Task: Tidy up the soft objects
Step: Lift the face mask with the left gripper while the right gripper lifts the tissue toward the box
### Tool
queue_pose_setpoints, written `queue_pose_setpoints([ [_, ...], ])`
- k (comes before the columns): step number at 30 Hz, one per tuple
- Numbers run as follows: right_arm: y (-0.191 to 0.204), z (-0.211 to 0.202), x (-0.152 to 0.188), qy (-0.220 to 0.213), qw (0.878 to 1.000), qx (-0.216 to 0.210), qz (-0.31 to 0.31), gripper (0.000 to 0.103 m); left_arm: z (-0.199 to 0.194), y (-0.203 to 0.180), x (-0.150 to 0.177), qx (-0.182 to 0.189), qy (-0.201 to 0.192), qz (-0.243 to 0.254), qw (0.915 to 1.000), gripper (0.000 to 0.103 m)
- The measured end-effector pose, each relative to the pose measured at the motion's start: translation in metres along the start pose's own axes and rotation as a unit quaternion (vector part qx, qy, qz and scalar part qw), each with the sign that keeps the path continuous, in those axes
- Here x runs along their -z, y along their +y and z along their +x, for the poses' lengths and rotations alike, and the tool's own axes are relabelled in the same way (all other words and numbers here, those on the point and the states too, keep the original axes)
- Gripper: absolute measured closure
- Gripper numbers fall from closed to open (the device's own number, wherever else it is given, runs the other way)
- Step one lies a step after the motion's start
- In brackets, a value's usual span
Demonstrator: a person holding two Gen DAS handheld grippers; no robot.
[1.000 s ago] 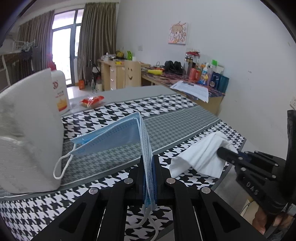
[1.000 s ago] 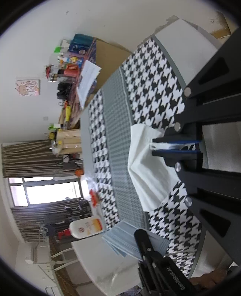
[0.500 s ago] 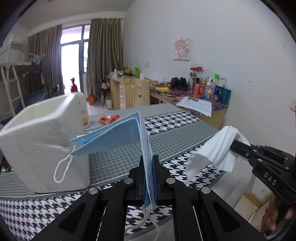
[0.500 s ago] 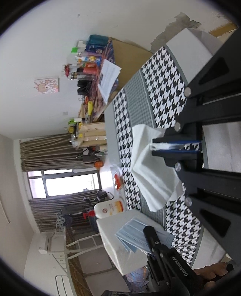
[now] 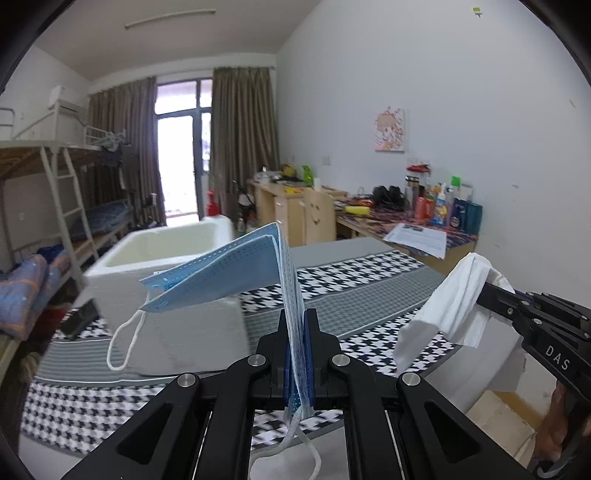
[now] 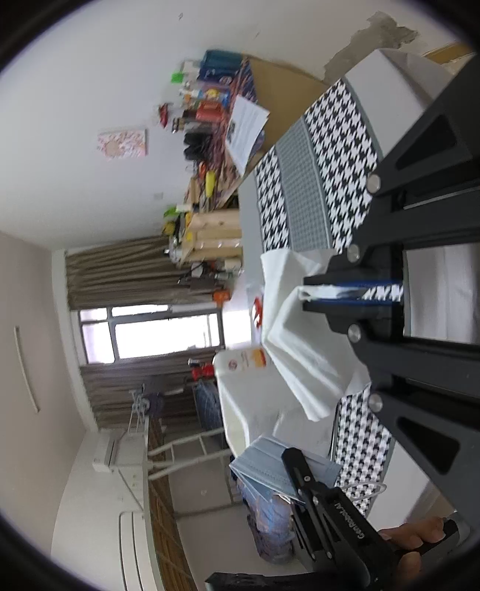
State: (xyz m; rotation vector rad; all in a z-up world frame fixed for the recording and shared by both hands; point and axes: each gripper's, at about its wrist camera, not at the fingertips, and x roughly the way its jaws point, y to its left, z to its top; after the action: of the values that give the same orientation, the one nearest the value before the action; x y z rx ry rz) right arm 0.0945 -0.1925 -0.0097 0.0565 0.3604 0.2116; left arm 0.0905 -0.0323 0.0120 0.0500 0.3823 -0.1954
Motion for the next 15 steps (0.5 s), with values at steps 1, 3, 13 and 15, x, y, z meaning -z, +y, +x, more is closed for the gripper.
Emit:
queue_pose_setpoints([
  [1,0.005,-0.001,-0.001,-0.003,1.000,-0.008,-0.002,0.096,-0.007,0.004,0.001,-0.007,-0.004,-0.001,1.0000,0.097],
  [3,0.014,-0.004,-0.001,-0.006,1.000,-0.023,-0.008,0.096,-0.016,0.010,0.002,-0.019,-0.011,-0.002,0.9998,0.097],
  [13,0.060,-0.006,0.000,-0.011,0.995,-0.093,-0.040,0.096,-0.061,0.047,0.014,-0.083,-0.033,-0.021,0.9958,0.097],
  [15,0.069,-0.005,0.000,-0.012,0.993,-0.106,-0.050,0.096,-0.068,0.055,0.018,-0.096,-0.034,-0.025,0.9944,0.097],
])
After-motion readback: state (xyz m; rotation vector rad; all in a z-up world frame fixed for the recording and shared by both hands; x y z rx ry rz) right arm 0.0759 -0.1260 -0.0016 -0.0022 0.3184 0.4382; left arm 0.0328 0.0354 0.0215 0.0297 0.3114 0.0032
